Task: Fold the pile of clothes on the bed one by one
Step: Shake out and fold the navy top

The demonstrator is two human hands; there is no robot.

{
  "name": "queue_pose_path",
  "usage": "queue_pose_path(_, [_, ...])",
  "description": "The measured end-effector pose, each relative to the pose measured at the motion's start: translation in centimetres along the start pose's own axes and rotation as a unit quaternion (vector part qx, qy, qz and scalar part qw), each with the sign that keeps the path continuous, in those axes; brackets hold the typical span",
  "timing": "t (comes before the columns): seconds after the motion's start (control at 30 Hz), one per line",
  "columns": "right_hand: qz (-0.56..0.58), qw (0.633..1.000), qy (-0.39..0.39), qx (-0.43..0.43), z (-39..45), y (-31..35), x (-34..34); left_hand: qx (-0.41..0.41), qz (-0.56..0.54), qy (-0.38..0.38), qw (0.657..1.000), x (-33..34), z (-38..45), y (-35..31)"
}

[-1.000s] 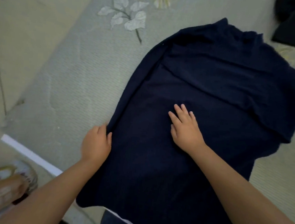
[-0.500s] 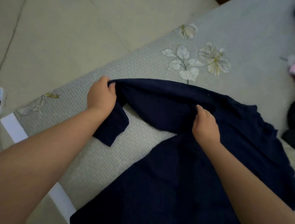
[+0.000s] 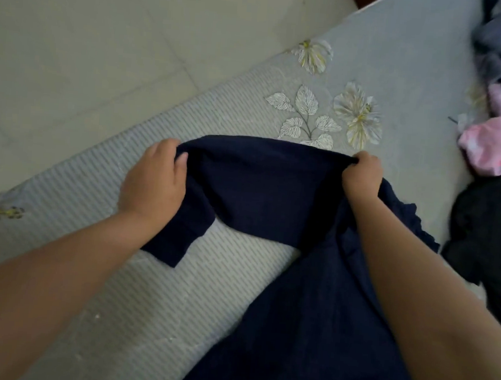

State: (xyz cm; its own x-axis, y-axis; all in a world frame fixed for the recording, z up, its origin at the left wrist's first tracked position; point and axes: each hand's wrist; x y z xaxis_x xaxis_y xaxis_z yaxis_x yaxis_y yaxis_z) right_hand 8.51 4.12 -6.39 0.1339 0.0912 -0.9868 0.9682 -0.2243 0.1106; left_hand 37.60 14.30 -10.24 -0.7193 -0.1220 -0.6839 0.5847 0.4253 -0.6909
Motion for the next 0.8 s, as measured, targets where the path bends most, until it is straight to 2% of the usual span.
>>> queue_pose_path(0.03, [0.031,1.0,-0.004,-0.005,0.4,0.1,0.0,-0.008,0.003,0.004,1.0,0.1,0.8,-0.3])
queue_pose_path(0.1, [0.098,0.993,0.045,-0.055,0.6,0.7,0.4,-0.039,0.043,0.027,0.998,0.3,2.2,-0.3])
queue_pose_path(0.2, [0.099,0.98,0.104,-0.136,-0.5,1.4,1.5,-0.043,0.074,0.065,0.994,0.1,2.6,0.5])
queue_pose_path(0.3, [0.079,0.978,0.062,-0.183,-2.8,1.7,2.0,-0.04,0.031,0.122,0.991,-1.2,1.9,0.7])
queue_pose_path(0.37, [0.084,0.978,0.034,-0.187,-5.1,2.0,2.4,-0.069,0.024,0.139,0.988,-2.1,0.9,1.2])
queue_pose_path(0.47, [0.038,0.985,0.028,-0.168,-9.7,1.6,3.1,-0.075,0.045,0.093,0.992,-3.3,-1.7,2.1])
queue_pose_path(0.57, [0.031,0.99,0.036,-0.131,-14.7,0.2,3.3,-0.095,0.001,0.077,0.993,-3.8,-3.6,1.6])
queue_pose_path(0.67, [0.073,0.99,0.061,-0.105,-18.7,-2.2,2.9,-0.121,-0.086,0.086,0.985,-3.3,-4.2,-1.3])
queue_pose_path(0.8, [0.16,0.982,0.052,-0.081,-22.3,-7.1,1.0,-0.063,-0.154,0.073,0.983,-1.1,-5.7,-8.3])
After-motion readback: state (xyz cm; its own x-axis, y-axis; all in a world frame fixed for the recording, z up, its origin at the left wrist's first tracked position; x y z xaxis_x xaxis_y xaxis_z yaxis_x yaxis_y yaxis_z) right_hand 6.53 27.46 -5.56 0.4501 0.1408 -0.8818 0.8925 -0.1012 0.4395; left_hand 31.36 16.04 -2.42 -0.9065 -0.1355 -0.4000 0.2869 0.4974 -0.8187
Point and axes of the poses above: each hand's wrist, its own z-axis towards the middle knuckle, its own x-axis out of the palm, y = z × x, and after that the axes turned 13 degrees about -x, right-handed
